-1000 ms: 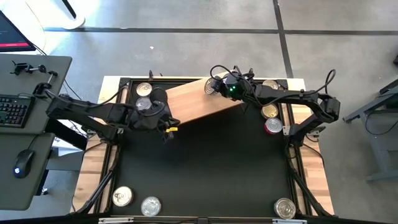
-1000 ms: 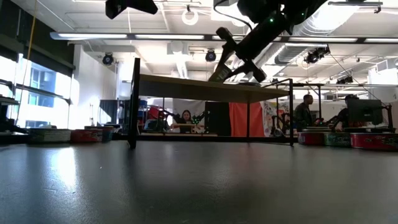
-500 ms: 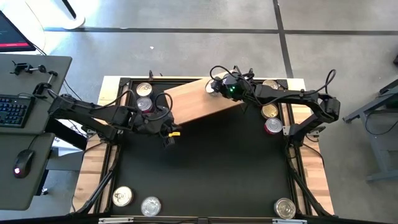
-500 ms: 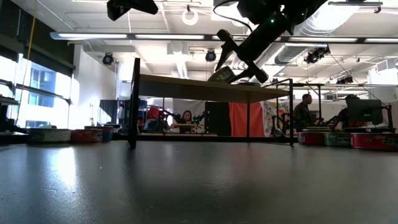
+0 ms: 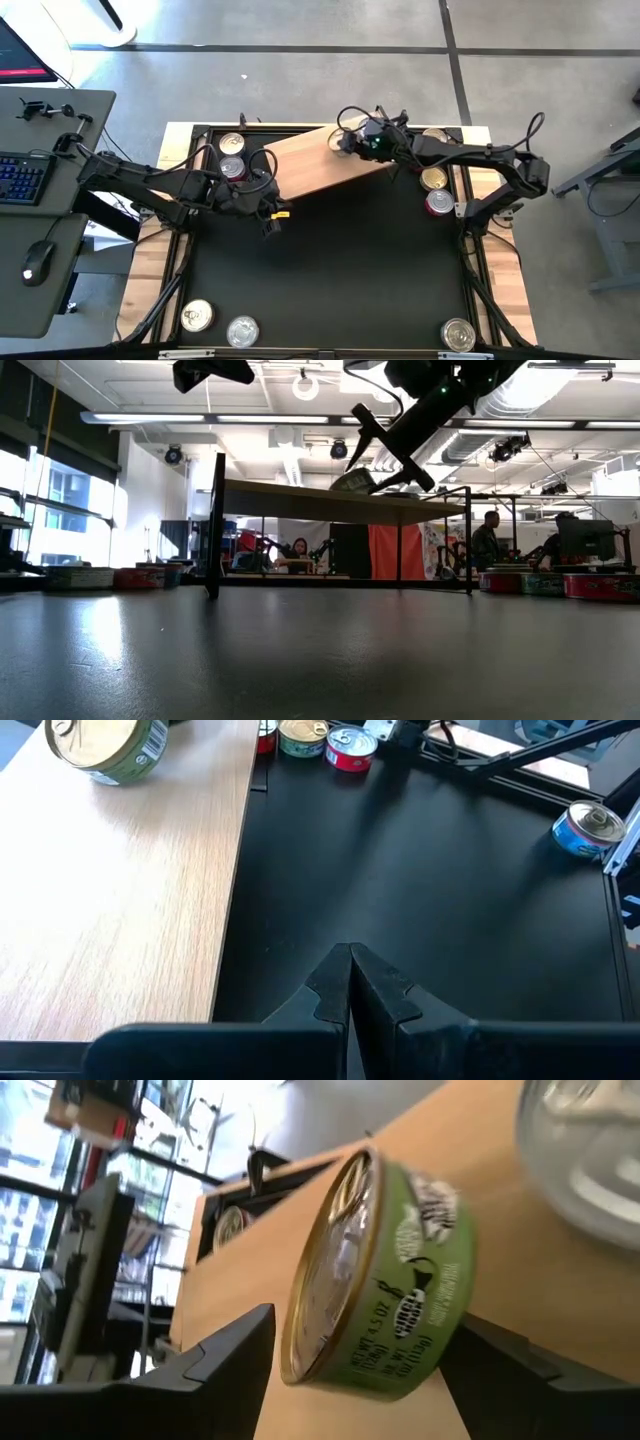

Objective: Stack canned seafood by type on shelf
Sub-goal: Put the bottom gold and green tuna can on the shelf

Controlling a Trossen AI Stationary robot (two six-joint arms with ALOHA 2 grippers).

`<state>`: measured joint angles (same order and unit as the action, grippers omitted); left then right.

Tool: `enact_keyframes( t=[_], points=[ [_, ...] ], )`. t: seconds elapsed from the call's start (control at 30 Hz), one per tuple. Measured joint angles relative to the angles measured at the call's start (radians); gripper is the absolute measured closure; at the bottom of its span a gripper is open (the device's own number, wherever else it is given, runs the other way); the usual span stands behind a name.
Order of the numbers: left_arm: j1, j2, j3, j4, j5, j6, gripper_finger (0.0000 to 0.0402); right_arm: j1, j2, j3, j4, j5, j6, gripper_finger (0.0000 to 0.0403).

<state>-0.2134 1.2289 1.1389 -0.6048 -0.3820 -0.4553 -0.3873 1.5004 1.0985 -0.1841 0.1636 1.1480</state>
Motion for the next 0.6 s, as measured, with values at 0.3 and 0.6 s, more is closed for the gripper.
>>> enact_keyframes(
  t=[0.3,0.6],
  points=[
    [0.000,0.000,0.000,-0.001,0.000,0.035,0.0401,-0.030,-0.028,0.000,-0.099,-0.013,-0.003,0.0146],
    [0.000,0.000,0.000,0.000,-0.020,0.041,0.0401,-0.059,-0.090,0.000,-0.112,0.024,-0.028,0.0146]
  ],
)
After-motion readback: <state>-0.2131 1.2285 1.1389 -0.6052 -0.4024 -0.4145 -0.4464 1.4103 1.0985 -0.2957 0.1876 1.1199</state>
